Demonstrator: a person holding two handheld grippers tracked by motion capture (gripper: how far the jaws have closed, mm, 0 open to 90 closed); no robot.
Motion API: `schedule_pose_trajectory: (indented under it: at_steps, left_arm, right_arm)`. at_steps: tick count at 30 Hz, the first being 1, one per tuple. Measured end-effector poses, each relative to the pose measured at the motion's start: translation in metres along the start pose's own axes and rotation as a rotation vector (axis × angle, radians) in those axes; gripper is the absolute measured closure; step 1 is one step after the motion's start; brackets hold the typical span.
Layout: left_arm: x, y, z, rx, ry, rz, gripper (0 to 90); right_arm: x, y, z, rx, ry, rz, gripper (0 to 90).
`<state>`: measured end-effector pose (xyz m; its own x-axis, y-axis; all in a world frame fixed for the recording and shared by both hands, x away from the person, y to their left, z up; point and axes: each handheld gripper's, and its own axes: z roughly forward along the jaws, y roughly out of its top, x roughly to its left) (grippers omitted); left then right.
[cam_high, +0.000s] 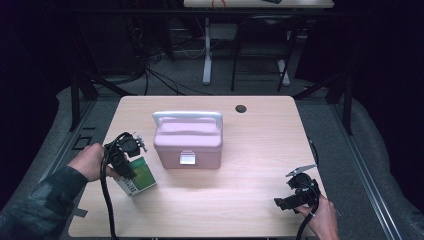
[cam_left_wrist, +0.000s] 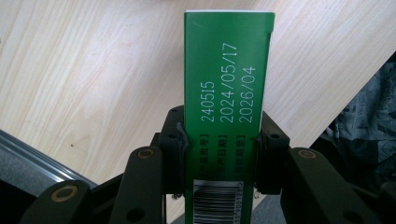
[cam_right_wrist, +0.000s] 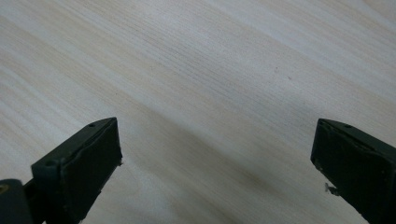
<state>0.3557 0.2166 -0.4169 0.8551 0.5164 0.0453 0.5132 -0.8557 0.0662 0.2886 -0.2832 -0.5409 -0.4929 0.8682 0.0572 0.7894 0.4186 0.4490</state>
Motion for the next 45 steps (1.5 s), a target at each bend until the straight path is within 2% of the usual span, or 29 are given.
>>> schedule_pose_trajectory:
  at_steps: [13,19,21,32,42,45]
  left_arm:
    - [0.026,-0.015,-0.009,-0.011,0.014,-0.080,63.1]
    - [0.049,-0.022,-0.009,-0.020,0.017,-0.148,63.1]
    - [0.053,-0.023,-0.010,-0.021,0.018,-0.152,63.1]
    - [0.090,-0.026,-0.007,-0.026,0.028,-0.239,63.2]
    - [0.103,-0.024,0.001,-0.019,0.027,-0.279,63.3]
    - [0.111,-0.023,0.005,-0.013,0.032,-0.300,63.3]
  right_arm:
    - [0.000,0.000,0.000,-0.003,-0.004,0.001,1.1]
    - [0.001,0.001,0.000,0.007,-0.007,-0.006,1.1]
    - [0.001,0.001,0.000,0.011,-0.007,-0.008,1.1]
    - [0.003,0.001,0.001,0.002,-0.009,-0.014,1.2]
    - [0.004,0.001,-0.001,0.009,-0.011,-0.023,1.3]
    - [0.003,0.002,0.000,0.006,-0.016,-0.022,1.3]
